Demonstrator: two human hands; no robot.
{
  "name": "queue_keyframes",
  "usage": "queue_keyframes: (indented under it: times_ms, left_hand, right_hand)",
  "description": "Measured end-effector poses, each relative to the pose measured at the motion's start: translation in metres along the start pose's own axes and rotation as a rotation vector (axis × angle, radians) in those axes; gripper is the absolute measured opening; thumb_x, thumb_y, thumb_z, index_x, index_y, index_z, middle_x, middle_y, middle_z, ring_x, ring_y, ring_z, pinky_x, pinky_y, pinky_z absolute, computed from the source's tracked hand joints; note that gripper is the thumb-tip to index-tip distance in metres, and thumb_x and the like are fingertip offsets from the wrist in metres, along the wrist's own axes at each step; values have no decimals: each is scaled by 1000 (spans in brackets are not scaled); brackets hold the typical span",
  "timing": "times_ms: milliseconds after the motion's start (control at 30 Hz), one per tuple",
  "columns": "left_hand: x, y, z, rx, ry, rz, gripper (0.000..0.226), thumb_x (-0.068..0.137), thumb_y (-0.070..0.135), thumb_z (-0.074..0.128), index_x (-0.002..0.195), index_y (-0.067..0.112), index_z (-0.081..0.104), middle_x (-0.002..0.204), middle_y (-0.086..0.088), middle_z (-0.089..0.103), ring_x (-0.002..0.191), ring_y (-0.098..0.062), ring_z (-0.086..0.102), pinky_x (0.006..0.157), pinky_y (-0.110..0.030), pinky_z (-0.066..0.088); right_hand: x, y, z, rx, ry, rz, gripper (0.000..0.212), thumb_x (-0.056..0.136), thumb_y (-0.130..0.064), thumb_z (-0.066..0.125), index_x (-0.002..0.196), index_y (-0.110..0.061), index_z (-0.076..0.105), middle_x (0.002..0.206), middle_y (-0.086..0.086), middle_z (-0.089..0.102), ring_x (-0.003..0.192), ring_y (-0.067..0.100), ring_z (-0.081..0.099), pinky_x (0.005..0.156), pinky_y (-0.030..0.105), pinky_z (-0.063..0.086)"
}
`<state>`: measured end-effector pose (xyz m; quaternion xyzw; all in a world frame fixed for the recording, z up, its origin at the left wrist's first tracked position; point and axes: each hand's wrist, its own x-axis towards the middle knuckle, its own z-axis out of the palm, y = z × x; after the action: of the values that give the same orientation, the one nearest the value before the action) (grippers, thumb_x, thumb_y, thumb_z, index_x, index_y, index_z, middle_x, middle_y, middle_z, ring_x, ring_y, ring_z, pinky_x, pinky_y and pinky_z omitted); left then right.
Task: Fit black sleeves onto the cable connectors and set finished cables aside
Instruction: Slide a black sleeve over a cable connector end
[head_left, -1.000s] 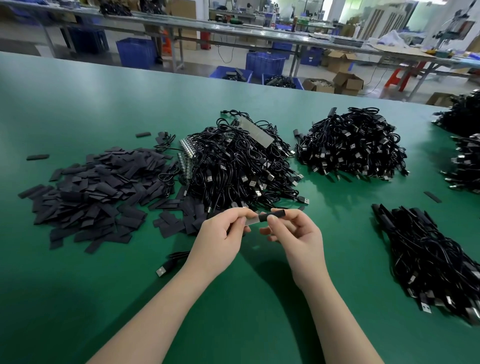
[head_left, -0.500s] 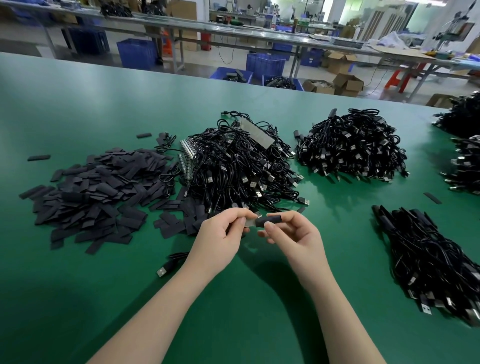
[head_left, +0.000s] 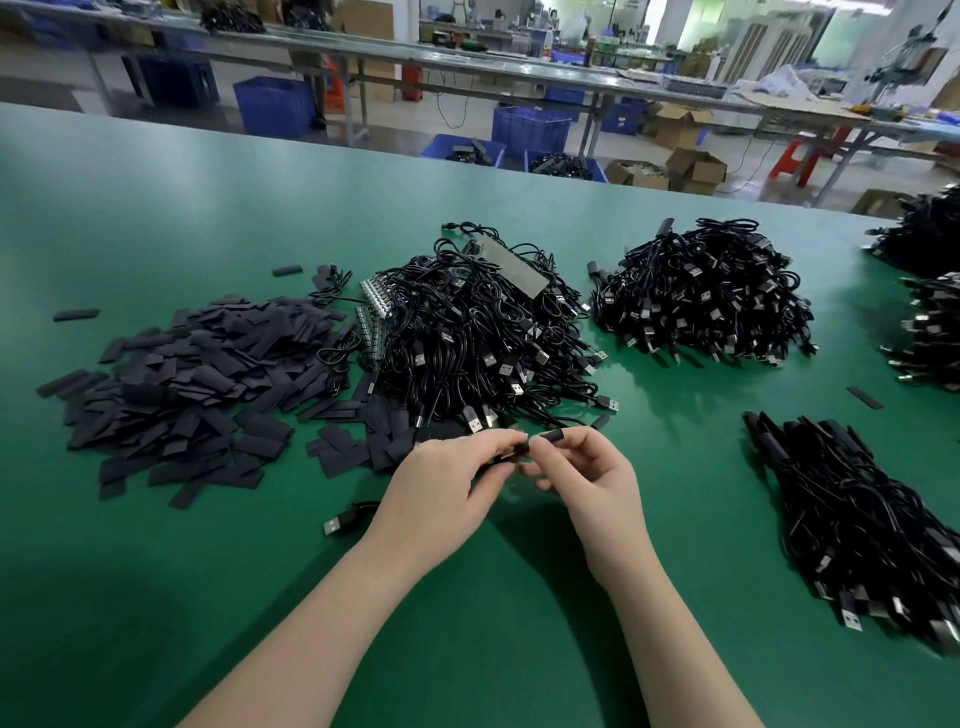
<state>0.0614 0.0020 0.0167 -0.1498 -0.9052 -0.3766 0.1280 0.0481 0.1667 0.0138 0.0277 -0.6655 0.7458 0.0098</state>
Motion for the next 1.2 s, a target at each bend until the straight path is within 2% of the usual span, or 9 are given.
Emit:
queue_keyframes:
  times_ms: [167,233,333,400,567,667,867,1000,1200]
  left_hand:
    - [-2,3,1,24,14,-40,18,94,28,60,112,30,63,102,14,71,98,-8,66,88,-36,49]
    - [-2,2,2,10,73,-47,15,92,26,63,105,33,67,93,18,70,89,-3,64,80,-27,51]
    - [0,-2,2,-64,128,-59,18,88,20,69,99,34,73,89,24,64,91,3,59,76,-9,44]
    - [2,-5,3,-117,133,-90,16,87,23,70,100,33,74,90,23,64,91,4,59,77,-6,43]
    - [1,-4,3,-210,79,-182,26,86,36,70,111,40,69,90,28,66,91,9,60,78,-5,43]
    - [1,-3,3,-183,97,-214,24,83,41,72,107,44,66,90,36,63,89,10,60,77,-11,47]
    - [-2,-1,3,-56,135,-164,22,77,34,80,98,37,74,90,21,69,84,1,62,79,-29,53]
    - [-2,-1,4,-25,208,-112,18,81,26,78,98,33,76,89,18,70,83,1,62,76,-25,53]
    - [-2,-1,6,-73,262,-84,19,82,20,76,98,31,77,93,18,72,88,2,64,79,-18,51]
  right_hand:
    - [-2,0,3,-50,-26,-10,17,86,-11,76,74,-19,67,79,2,72,75,11,68,67,18,52]
    - [-2,0,4,-77,-33,-17,17,86,-12,75,73,-18,66,77,1,73,71,7,66,65,17,50]
    - [-3,1,6,-90,-25,-15,12,86,-13,75,77,-14,68,75,-3,71,70,6,64,65,16,50]
    - [-2,2,6,-18,2,11,7,86,-12,75,83,-18,72,74,-4,68,71,10,63,67,18,51]
    - [-2,2,6,37,-27,25,22,90,-7,69,97,-26,78,78,-4,67,65,8,61,66,17,51]
    - [-2,2,6,17,-32,51,22,92,-9,67,98,-27,78,81,-4,68,66,9,61,68,20,51]
    - [0,4,6,146,42,161,18,92,-9,66,89,-21,78,70,-2,67,64,13,61,71,30,48]
    - [-1,2,7,236,-6,194,7,85,-21,73,86,-24,79,81,3,73,65,14,64,65,24,53]
    - [-2,2,8,207,-35,149,23,67,-35,81,85,-21,79,80,5,73,68,15,65,67,26,54]
